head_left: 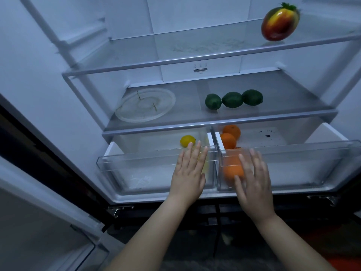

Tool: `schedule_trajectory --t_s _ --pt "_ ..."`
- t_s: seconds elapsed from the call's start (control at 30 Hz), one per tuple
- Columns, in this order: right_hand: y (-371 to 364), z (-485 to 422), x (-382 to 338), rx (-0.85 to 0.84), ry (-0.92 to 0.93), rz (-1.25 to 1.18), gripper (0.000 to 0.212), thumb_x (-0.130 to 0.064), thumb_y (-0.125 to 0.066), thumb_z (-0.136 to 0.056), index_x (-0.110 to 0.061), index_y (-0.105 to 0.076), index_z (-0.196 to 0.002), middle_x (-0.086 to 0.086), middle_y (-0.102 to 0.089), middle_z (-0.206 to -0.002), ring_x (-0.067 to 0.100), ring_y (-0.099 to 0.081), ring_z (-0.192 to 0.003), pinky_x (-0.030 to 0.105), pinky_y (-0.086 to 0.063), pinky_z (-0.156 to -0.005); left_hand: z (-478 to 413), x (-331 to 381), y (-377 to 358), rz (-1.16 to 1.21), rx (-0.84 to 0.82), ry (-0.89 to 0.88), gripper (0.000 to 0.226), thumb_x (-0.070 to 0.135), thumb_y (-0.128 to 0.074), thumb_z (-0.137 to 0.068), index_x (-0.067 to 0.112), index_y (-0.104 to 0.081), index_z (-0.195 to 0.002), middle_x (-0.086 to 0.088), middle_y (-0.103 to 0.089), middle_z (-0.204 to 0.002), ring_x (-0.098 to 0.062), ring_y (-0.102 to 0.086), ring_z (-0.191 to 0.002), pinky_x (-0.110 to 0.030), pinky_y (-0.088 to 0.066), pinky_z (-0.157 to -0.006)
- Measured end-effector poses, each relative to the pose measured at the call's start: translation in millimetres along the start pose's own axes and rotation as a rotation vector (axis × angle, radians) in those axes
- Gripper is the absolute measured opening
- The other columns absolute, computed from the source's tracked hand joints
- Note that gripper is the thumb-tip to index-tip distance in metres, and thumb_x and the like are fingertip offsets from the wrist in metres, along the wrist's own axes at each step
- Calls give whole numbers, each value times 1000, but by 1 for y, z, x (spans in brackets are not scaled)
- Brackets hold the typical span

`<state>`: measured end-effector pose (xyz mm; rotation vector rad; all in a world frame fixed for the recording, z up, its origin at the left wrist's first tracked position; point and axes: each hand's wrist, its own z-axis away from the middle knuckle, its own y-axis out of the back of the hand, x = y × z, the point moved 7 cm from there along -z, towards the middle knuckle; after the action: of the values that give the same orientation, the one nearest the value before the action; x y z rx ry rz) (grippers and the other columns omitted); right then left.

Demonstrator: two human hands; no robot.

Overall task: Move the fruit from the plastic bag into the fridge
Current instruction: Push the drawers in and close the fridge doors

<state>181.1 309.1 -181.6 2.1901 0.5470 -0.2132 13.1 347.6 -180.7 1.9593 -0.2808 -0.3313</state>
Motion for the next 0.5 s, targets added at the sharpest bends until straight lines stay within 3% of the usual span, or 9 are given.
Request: schedule_trajectory --t_s 0.1,0.27,0.5 --pt "-10 8 8 -64 33 85 61 -30 -41 -91 -17 -22 -148 13 -16 -156 30 -9 -145 53 -24 -112 5 0 -7 -37 -6 22 77 35 -38 -87 11 -3 -151 -12 0 -159 -30 2 -146 -45 -8 -116" --pt "-18 -10 11 -44 53 64 58 -22 -43 -91 -14 -28 -147 12 -19 -155 28 -10 -145 52 -24 -113 -4 -3 -12 -15 -7 40 85 31 -54 -84 12 -6 -151 -10 -2 -158 -29 0 -146 -44 -3 -117" --pt "-41 -42 25 -86 33 59 61 -16 -46 -89 -7 -27 -146 11 -19 -155 29 -10 -145 51 -26 -112 -26 -10 -21 13 -21 82 92 29 -59 -81 14 -2 -151 -9 2 -158 -30 1 -146 -45 -4 -116"
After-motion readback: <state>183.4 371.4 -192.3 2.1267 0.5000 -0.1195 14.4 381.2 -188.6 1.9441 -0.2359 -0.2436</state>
